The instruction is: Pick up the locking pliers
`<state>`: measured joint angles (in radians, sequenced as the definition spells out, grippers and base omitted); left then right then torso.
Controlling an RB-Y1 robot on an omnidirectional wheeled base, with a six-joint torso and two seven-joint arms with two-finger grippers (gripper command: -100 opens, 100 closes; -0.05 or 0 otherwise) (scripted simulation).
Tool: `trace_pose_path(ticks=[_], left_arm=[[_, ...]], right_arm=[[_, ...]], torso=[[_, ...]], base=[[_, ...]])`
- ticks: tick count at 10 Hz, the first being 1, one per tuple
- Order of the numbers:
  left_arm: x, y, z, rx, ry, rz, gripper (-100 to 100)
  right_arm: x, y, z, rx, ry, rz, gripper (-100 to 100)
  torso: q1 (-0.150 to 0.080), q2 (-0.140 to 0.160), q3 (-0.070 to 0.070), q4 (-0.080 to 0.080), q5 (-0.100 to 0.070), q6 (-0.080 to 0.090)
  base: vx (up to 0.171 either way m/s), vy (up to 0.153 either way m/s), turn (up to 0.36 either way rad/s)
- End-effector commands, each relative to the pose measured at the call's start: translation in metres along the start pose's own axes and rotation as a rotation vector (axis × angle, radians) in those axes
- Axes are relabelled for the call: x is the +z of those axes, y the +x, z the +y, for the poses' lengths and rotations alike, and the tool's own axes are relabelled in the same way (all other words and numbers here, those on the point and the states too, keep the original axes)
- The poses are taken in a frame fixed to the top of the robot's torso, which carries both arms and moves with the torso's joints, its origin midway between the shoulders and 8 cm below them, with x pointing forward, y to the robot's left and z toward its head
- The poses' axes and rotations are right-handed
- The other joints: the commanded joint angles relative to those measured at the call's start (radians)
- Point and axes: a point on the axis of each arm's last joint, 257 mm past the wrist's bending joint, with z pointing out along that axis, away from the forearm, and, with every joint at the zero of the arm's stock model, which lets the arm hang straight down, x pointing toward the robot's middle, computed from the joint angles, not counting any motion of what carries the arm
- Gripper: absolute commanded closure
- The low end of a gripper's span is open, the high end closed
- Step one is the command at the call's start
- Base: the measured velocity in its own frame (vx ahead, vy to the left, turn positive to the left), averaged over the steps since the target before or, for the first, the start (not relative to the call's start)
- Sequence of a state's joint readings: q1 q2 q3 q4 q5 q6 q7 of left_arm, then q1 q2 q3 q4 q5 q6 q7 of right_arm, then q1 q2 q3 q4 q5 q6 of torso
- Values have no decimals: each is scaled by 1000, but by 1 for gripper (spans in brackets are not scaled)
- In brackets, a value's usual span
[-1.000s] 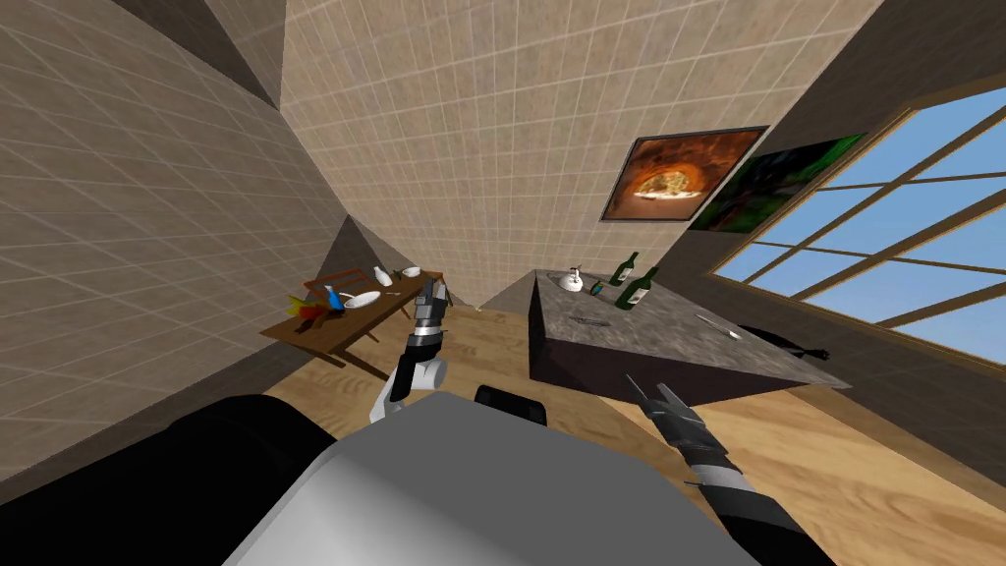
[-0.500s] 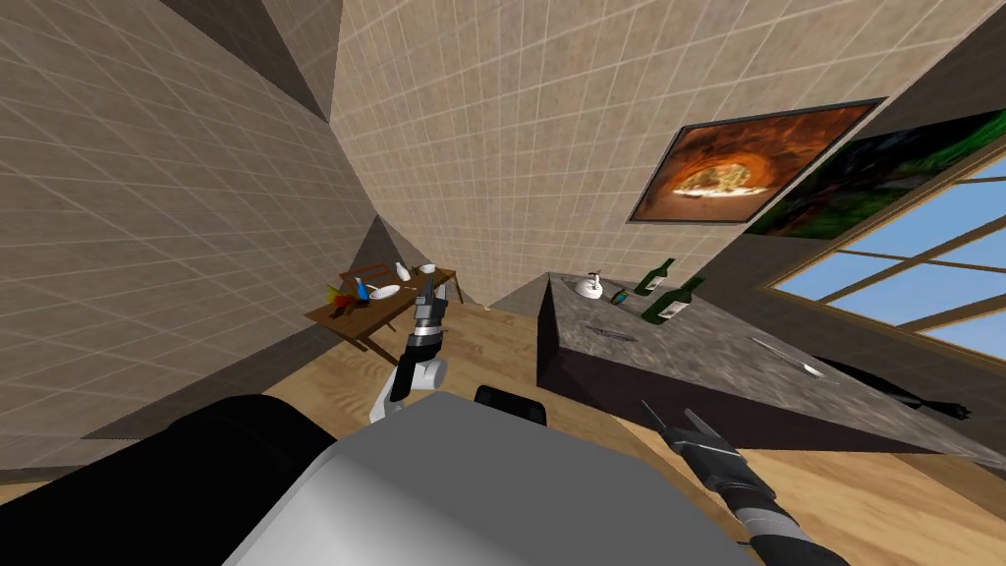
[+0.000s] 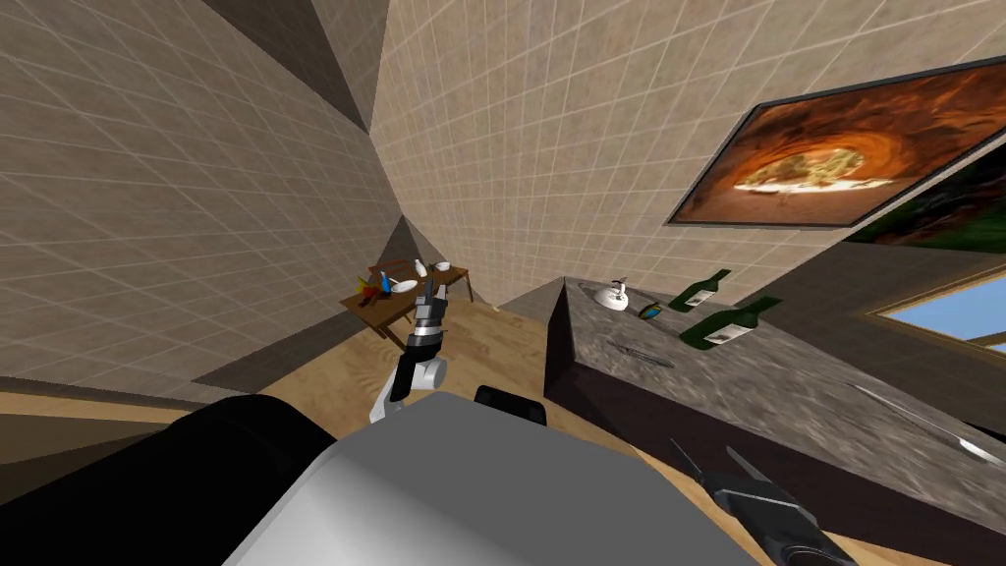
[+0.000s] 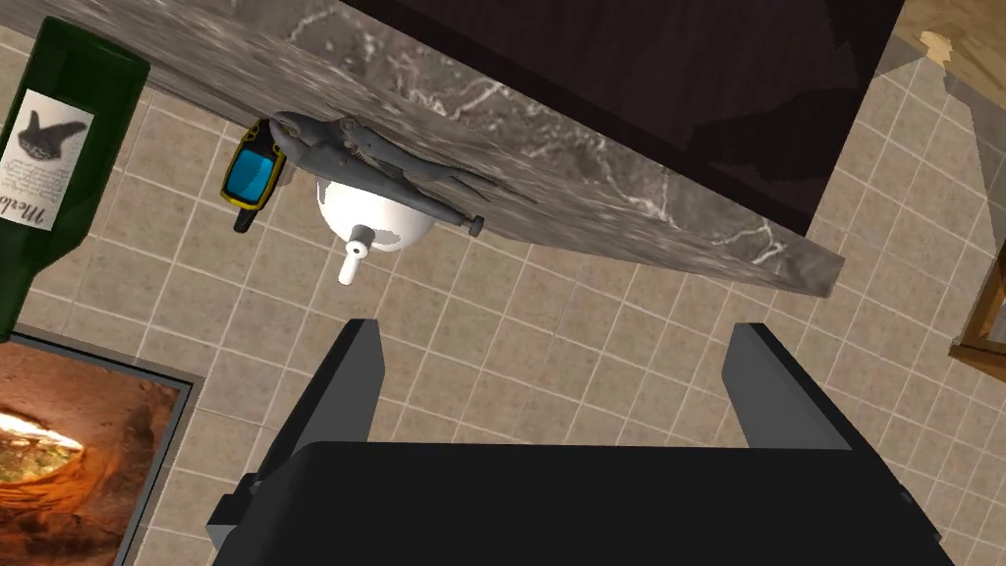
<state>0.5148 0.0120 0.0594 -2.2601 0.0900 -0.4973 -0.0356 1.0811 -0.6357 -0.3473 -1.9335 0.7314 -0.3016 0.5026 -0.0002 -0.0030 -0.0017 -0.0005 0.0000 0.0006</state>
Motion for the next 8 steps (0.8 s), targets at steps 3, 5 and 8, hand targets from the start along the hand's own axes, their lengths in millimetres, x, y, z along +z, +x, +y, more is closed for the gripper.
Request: trace_pose_path(ticks=[3,5,8], left_arm=[[0,0,0,0,0,0,0],[0,0,0,0,0,0,0],[0,0,0,0,0,0,0]], right_arm=[[-25,37,-14,-148,-3,122,-100],[-46,60,-29,-268,-15,213,-100],[-73,85,-41,-380,-41,312,-100]], torso=[[0,-2,-1,0,0,-1],[0,0,0,0,0,-1],[-2,-2,-1,0,-1,0]], base=[[73,-3,257],[74,-5,280],[86,-37,240]])
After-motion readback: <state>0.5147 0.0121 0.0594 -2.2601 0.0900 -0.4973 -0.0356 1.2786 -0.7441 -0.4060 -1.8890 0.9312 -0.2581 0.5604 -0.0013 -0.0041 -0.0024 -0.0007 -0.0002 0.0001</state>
